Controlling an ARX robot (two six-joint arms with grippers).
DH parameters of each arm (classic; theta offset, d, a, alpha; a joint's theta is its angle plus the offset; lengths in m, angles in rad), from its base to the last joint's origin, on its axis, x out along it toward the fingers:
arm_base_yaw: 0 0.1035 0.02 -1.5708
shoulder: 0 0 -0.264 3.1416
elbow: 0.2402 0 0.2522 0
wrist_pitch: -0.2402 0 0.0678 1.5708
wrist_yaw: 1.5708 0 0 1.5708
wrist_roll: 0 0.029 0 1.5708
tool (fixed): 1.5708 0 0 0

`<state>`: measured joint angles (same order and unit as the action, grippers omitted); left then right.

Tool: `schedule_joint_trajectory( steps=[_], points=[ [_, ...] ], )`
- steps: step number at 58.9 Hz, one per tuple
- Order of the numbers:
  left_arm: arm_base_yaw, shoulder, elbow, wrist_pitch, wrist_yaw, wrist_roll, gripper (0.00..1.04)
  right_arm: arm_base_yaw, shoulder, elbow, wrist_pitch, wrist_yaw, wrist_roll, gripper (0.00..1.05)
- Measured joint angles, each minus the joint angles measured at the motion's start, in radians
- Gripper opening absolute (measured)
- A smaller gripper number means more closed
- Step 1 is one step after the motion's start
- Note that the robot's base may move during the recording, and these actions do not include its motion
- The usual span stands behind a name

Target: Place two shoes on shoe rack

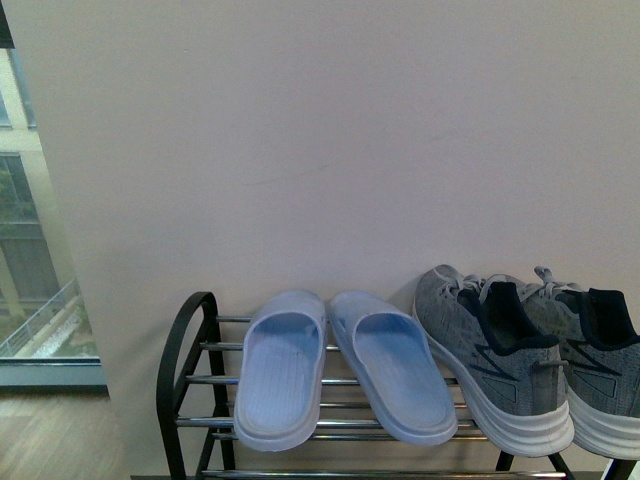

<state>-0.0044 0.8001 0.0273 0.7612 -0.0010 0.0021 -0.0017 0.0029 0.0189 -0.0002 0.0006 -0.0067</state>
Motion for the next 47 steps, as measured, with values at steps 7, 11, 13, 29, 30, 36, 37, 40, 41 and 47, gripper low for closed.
schedule_joint_trajectory(
  steps=[7, 11, 13, 29, 30, 36, 37, 40, 41, 47],
  points=[
    [0.0, -0.1, -0.012, -0.086, 0.0, 0.0, 0.01, 0.0, 0.0, 0.0, 0.0, 0.0, 0.0, 0.95],
    [0.0, -0.147, -0.012, -0.127, 0.0, 0.0, 0.01, 0.0, 0.0, 0.0, 0.0, 0.0, 0.0, 0.95],
    [0.0, -0.167, -0.012, -0.145, 0.0, 0.0, 0.01, 0.0, 0.0, 0.0, 0.0, 0.0, 0.0, 0.95],
    [0.0, -0.323, -0.013, -0.29, 0.0, 0.0, 0.01, 0.0, 0.0, 0.0, 0.0, 0.0, 0.0, 0.95],
    [0.0, -0.329, -0.013, -0.294, 0.0, 0.0, 0.01, 0.0, 0.0, 0.0, 0.0, 0.0, 0.0, 0.95],
    [0.0, -0.381, -0.013, -0.345, 0.0, 0.0, 0.01, 0.0, 0.0, 0.0, 0.0, 0.0, 0.0, 0.95],
    [0.0, -0.391, -0.013, -0.354, 0.0, 0.0, 0.01, 0.0, 0.0, 0.0, 0.0, 0.0, 0.0, 0.95],
    [0.0, -0.41, -0.013, -0.372, 0.0, 0.0, 0.01, 0.0, 0.0, 0.0, 0.0, 0.0, 0.0, 0.95],
    [0.0, -0.419, -0.013, -0.381, 0.0, 0.0, 0.01, 0.0, 0.0, 0.0, 0.0, 0.0, 0.0, 0.95],
    [0.0, -0.462, -0.013, -0.423, 0.0, 0.0, 0.01, 0.0, 0.0, 0.0, 0.0, 0.0, 0.0, 0.95]
  ],
)
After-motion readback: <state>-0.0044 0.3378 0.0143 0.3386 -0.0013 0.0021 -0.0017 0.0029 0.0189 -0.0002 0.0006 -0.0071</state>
